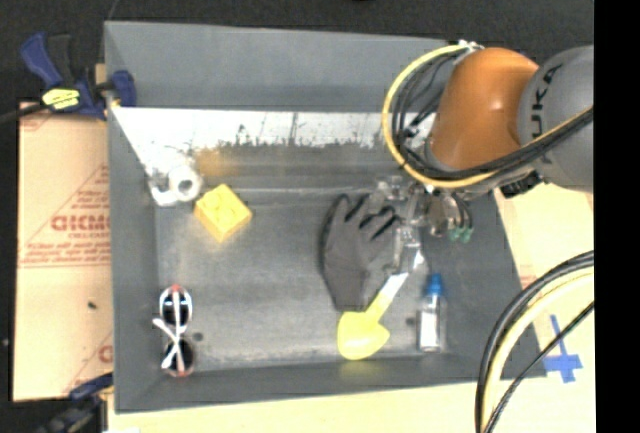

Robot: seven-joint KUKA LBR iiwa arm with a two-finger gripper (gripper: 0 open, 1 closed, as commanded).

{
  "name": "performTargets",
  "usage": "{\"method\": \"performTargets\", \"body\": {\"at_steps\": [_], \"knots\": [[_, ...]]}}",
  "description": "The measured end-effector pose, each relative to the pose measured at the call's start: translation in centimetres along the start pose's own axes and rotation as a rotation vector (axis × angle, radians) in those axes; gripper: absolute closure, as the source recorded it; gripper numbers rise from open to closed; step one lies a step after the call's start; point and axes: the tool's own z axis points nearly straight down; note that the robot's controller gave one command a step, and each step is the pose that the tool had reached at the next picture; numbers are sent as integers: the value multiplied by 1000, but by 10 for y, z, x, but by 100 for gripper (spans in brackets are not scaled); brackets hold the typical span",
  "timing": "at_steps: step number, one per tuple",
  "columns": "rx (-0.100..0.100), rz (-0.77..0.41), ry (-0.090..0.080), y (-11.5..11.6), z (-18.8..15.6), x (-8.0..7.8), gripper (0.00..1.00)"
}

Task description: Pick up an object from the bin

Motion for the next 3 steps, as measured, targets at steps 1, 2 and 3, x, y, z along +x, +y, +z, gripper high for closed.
{"method": "performTargets", "body": {"at_steps": [1, 2, 3], "knots": [[1, -2, -8, 0, -5, -2, 0], [2, -523, -6, 1, 57, 36, 0], [3, -679, -9, 2, 59, 44, 0]]}}
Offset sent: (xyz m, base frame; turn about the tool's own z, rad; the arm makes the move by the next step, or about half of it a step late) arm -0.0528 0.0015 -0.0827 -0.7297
